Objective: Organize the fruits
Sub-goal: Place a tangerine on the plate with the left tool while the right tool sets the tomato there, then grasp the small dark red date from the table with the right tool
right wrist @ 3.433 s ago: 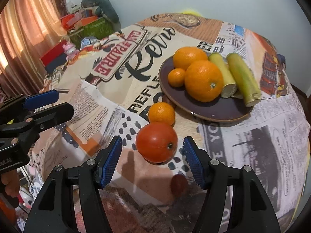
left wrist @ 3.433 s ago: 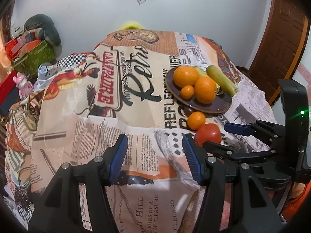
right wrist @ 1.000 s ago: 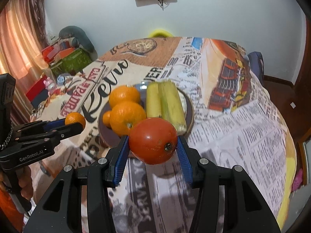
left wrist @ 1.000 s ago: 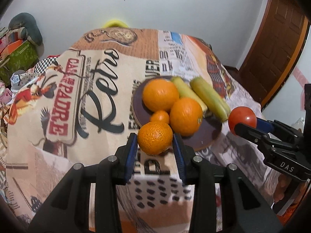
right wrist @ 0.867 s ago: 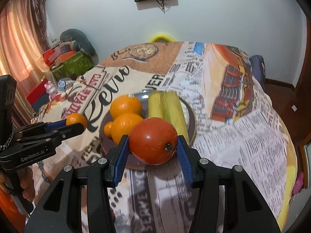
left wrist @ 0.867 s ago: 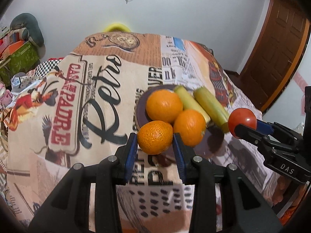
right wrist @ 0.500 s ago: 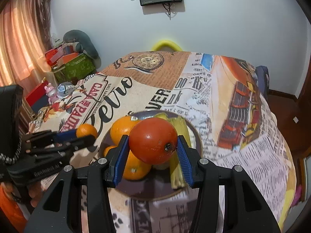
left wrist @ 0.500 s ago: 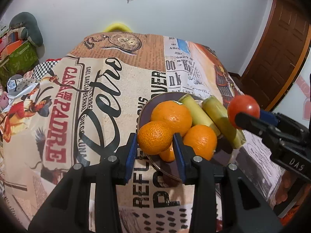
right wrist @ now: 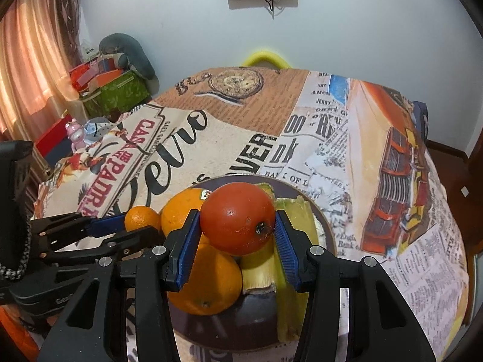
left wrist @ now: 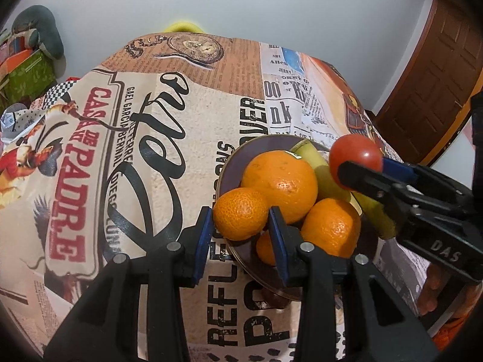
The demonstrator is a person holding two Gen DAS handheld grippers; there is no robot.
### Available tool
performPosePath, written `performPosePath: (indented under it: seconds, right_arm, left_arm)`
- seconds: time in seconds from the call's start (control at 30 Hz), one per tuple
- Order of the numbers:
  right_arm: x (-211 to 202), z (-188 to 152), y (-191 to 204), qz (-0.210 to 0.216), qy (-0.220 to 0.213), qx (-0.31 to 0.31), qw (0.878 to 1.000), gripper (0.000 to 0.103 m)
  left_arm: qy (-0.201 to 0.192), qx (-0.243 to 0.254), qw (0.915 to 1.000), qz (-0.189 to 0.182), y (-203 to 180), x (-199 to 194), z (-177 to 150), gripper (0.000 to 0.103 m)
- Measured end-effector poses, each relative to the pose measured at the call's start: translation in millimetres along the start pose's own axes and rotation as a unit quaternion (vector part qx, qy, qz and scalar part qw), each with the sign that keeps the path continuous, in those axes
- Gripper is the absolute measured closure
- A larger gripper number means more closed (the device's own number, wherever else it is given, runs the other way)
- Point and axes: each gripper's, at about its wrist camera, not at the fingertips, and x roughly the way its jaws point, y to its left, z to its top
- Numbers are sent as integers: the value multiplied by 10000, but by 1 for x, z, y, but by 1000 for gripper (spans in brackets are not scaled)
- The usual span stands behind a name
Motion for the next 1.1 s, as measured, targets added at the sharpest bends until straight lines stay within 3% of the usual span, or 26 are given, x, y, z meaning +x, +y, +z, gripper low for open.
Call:
performPosePath:
  seconds: [0.37,0.5,0.63,1.1]
  right_arm:
    - [10,-5,-3,110,136,80,9998,57]
    - [9,-6,-1,139,204,55,9997,55]
    - [3,-9,0,114,203,61,9997,53]
    - [-64,-20,15,-20,-200,-48,9998,49]
  left_arm:
    - [15,144,9999,80,-5,3,-2,65]
    - [31,115,9999,23,-5,0,-2,58]
    - [36,128,9999,70,-5,-5,-4,58]
    - [-477,258,9982,246,-19,-80,-9,58]
